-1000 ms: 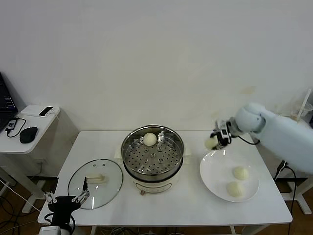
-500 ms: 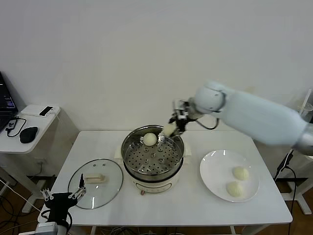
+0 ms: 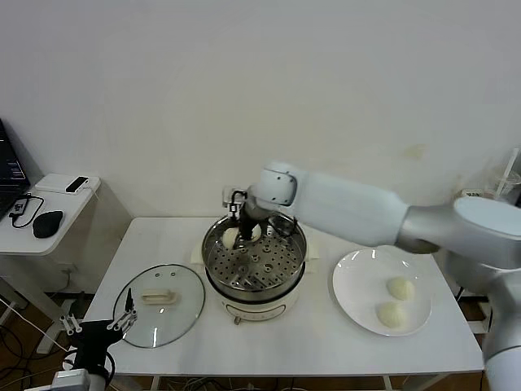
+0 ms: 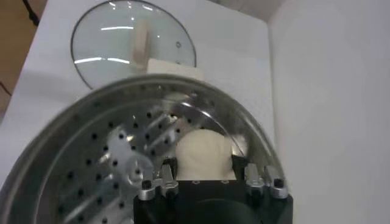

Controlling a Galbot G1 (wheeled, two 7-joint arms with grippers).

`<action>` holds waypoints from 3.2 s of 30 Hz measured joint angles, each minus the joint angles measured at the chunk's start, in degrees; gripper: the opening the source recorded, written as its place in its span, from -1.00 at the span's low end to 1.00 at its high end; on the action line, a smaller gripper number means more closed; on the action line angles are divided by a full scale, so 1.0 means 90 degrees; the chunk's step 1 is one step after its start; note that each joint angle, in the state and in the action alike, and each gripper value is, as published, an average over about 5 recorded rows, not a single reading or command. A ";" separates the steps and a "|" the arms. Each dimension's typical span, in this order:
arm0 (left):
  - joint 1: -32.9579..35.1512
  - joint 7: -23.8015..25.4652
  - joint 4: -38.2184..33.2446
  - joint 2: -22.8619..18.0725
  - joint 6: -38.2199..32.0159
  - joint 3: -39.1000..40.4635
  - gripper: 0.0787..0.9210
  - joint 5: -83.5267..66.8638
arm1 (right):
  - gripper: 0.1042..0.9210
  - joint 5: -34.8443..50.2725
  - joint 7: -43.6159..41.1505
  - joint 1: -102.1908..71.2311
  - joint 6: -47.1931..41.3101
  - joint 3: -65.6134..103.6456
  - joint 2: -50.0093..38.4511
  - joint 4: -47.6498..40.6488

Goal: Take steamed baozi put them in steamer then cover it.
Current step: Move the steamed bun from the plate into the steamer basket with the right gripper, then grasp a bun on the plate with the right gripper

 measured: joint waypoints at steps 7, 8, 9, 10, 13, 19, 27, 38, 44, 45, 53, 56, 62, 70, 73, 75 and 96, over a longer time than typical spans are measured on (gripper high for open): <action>-0.0054 0.0001 0.0038 0.0015 0.0000 0.0003 0.77 -0.0036 | 0.14 0.0070 0.0062 -0.0103 -0.0151 -0.0123 0.0311 -0.0217; -0.0058 0.0001 0.0041 0.0016 0.0000 0.0003 0.77 -0.0042 | 0.14 0.0076 0.0066 -0.0113 -0.0165 -0.0141 0.0336 -0.0233; -0.0061 0.0001 0.0046 0.0017 0.0000 0.0003 0.77 -0.0047 | 0.14 0.0080 0.0072 -0.0121 -0.0178 -0.0158 0.0358 -0.0246; -0.0064 0.0001 0.0050 0.0019 0.0000 0.0003 0.77 -0.0051 | 0.14 0.0083 0.0079 -0.0126 -0.0190 -0.0173 0.0376 -0.0256; -0.0071 0.0001 0.0060 0.0018 0.0000 0.0004 0.77 -0.0063 | 0.25 0.0082 0.0095 -0.0127 -0.0218 -0.0220 0.0400 -0.0262; -0.0066 0.0000 0.0063 0.0004 0.0000 0.0012 0.77 -0.0068 | 0.65 0.0094 0.0026 0.0025 -0.0242 -0.0294 0.0290 -0.0100; -0.0076 0.0003 0.0062 0.0040 0.0004 0.0047 0.77 -0.0069 | 0.76 -0.0032 -0.0484 0.0669 -0.0091 -0.0447 -0.0372 0.0556; -0.0066 0.0016 0.0003 0.0136 0.0023 0.0168 0.77 -0.0074 | 0.76 -0.0891 -0.1650 0.1411 0.0812 -0.0588 -0.2554 0.1975; -0.0075 0.0015 0.0007 0.0144 0.0021 0.0263 0.77 -0.0030 | 0.76 -0.1643 -0.1993 0.0972 0.1377 -0.0220 -0.3961 0.2565; -0.0073 0.0015 0.0013 0.0139 0.0020 0.0280 0.77 -0.0015 | 0.76 -0.1769 -0.2037 0.0817 0.1461 -0.0100 -0.4171 0.2640; -0.0066 0.0019 0.0106 0.0124 0.0016 0.0409 0.77 0.0090 | 0.76 -0.2786 -0.2272 -0.1241 0.2049 0.1523 -0.5604 0.2990; -0.0055 0.0017 0.0153 0.0110 0.0015 0.0452 0.77 0.0141 | 0.76 -0.3140 -0.2298 -0.2195 0.2195 0.2275 -0.5942 0.3043; -0.0022 0.0013 0.0233 0.0065 0.0005 0.0538 0.77 0.0255 | 0.76 -0.3751 -0.2281 -0.3790 0.2363 0.3486 -0.6242 0.3033; 0.0007 0.0010 0.0285 0.0036 0.0004 0.0561 0.77 0.0317 | 0.76 -0.4208 -0.2257 -0.4712 0.2435 0.4129 -0.6115 0.2792; 0.0012 0.0010 0.0308 0.0038 0.0004 0.0542 0.77 0.0319 | 0.76 -0.4321 -0.2263 -0.4815 0.2451 0.4163 -0.5997 0.2665; 0.0009 0.0009 0.0322 0.0038 0.0004 0.0523 0.77 0.0318 | 0.76 -0.4386 -0.2265 -0.4839 0.2456 0.4158 -0.5912 0.2572; 0.0010 -0.0002 0.0390 -0.0017 -0.0006 0.0504 0.77 0.0330 | 0.64 -0.4645 -0.2266 -0.4806 0.2357 0.3918 -0.5429 0.2019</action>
